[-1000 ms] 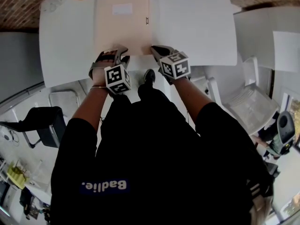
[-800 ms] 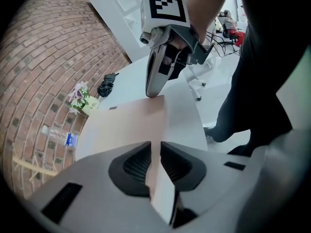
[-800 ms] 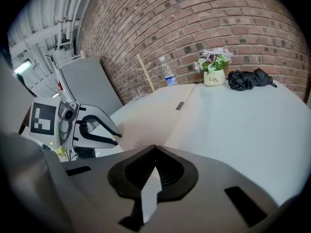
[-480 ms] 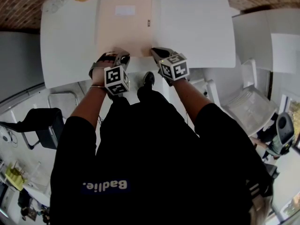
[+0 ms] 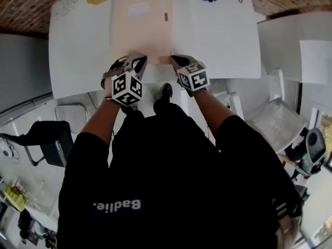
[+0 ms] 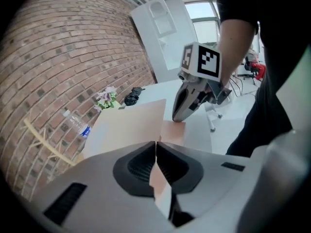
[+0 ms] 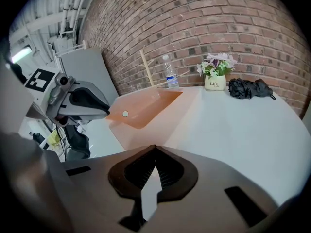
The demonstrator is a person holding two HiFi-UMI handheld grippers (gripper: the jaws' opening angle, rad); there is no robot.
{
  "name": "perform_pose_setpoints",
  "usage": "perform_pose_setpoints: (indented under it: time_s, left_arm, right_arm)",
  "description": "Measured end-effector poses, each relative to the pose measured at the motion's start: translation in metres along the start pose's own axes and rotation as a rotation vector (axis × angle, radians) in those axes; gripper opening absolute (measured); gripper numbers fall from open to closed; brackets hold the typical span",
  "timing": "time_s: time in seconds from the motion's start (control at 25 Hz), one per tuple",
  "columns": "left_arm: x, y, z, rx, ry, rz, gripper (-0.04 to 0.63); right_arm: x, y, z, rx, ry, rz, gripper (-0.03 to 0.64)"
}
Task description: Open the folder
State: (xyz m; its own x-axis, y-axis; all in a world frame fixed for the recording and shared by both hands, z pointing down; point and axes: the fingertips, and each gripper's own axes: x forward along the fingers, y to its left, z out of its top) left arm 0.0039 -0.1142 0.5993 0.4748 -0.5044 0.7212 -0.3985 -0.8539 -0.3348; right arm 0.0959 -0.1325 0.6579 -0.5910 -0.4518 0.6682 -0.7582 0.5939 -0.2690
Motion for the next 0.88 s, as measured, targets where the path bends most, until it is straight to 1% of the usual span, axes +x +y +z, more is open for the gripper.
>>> perform_pose_setpoints:
  time_s: [0.08, 0.4, 0.56, 0.68, 0.88]
  left_arm:
    - [-0.005, 0.004, 0.002, -0.061, -0.033, 0.016, 0.011]
    - [-0.033, 0.025, 0.007, -0.252, -0.159, 0.116, 0.009]
    - [-0.055, 0.042, 0.006, -0.39, -0.23, 0.173, 0.005]
    - [-0.075, 0.056, 0.003, -0.486, -0.268, 0.218, 0.003]
    - [-0.095, 0.068, -0.009, -0.643, -0.329, 0.268, 0.0]
  right_arm:
    - [0.0, 0.0, -0.001, -0.008, 0.005, -0.008, 0.028]
    - [0.0, -0.003, -0.001, -0.028, 0.016, -0.018, 0.028]
    - [0.0, -0.004, -0.003, -0.04, 0.035, -0.025, 0.028]
    - [0.0, -0.004, -0.004, -0.052, 0.047, -0.029, 0.028]
    - [0.001, -0.004, -0.005, -0.07, 0.059, -0.031, 0.028]
